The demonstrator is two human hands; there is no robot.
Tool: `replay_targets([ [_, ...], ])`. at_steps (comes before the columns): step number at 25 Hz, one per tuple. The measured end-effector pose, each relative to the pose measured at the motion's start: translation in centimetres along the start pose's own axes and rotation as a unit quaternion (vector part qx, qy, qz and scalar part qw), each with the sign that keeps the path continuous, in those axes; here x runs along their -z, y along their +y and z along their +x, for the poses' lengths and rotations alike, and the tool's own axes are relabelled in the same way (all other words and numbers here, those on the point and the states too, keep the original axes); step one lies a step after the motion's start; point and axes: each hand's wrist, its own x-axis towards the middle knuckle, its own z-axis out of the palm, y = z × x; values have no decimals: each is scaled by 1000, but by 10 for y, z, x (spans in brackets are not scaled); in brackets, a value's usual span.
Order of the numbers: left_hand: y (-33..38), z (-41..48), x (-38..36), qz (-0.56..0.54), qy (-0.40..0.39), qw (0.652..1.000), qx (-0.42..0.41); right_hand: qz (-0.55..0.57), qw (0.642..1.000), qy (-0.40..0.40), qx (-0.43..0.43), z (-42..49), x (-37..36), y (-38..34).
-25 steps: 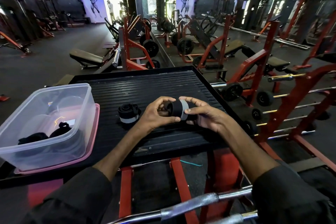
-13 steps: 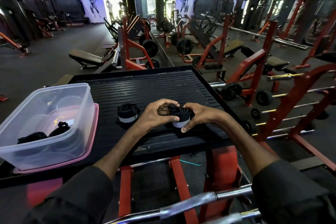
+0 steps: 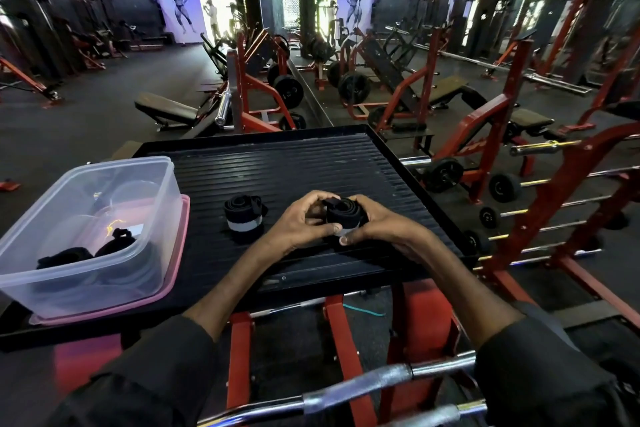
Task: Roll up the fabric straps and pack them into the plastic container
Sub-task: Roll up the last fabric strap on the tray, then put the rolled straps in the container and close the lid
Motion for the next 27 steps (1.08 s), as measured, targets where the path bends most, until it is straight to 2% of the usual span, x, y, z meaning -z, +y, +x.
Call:
replay_targets([
  [4,19,-17,13,33,71,996,-37,30,999,43,15,4,-7,-4],
  [6,31,-31,25,79,183,973,-117,59,996,68,26,9,-14,-5],
  [8,38,-47,42,131,301,928,-175,83,992,84,45,15,-22,-10],
  [10,36,-60,63,179,380,894,-155,97,990,78,65,21,-33,-19],
  [11,33,-65,72,196,394,892,-102,100,990,71,74,24,-39,-24],
  [12,23,-66,81,200,389,899,-24,102,989,63,83,27,-44,-29],
  [14,4,-68,92,166,328,919,145,104,989,42,96,34,-56,-37],
  [16,-17,-70,100,72,243,946,201,109,989,20,101,38,-65,-41],
  [18,-29,-74,104,3,166,965,201,108,990,3,95,43,-72,-42],
  [19,-32,-76,105,12,142,971,191,106,990,-7,89,45,-74,-42],
  [22,-27,-79,103,97,135,973,159,101,991,-31,76,50,-77,-37],
  [27,-20,-71,92,161,103,975,116,91,992,-45,74,53,-74,-34],
])
